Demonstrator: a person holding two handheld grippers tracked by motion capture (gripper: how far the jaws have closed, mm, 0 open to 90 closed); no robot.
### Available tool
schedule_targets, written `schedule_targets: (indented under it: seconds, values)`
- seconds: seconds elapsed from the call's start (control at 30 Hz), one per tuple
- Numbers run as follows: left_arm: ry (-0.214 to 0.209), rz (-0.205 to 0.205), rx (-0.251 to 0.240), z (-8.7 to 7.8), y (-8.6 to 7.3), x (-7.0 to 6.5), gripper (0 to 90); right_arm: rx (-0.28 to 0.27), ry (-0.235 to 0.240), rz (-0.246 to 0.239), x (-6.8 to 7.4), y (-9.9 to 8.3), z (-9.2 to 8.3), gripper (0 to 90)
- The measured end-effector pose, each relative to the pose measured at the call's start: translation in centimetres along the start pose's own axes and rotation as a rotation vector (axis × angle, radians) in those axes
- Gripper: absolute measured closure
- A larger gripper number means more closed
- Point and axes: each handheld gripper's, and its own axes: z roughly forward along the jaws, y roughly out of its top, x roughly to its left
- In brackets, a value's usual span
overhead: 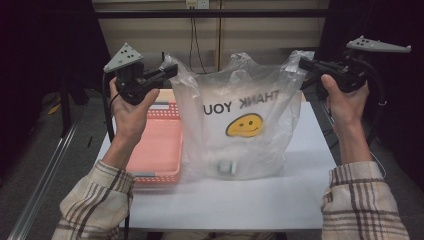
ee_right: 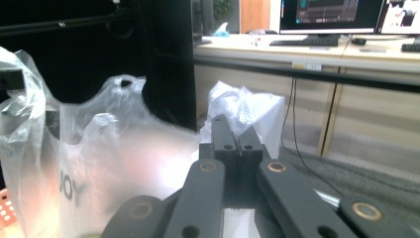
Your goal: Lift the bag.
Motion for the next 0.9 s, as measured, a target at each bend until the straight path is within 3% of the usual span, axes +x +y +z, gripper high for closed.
schedule_targets:
  seconds: [0.13,0.5,0.77,0.9]
  values:
    - [0.004,-0.025,0.020,0.7,-1.1,0.6,90.0,0.025,0.007,0.011,-0.4,-1.4,0.5,90.0]
    - [-0.014,-0.021,0.057,1.3,-2.5,0.5,84.6,0.085,0.004,0.012,-0.5,-3.3,1.2,90.0]
    - [-0.022,-0.022,0.053,1.0,-2.6,0.3,66.7,0.087,-0.004,-0.003,-0.2,-3.1,0.7,88.7]
    - [-0.031,-0.013,0.066,1.2,-3.0,0.3,52.7,0.091,-0.012,-0.003,-0.3,-3.3,0.3,87.0]
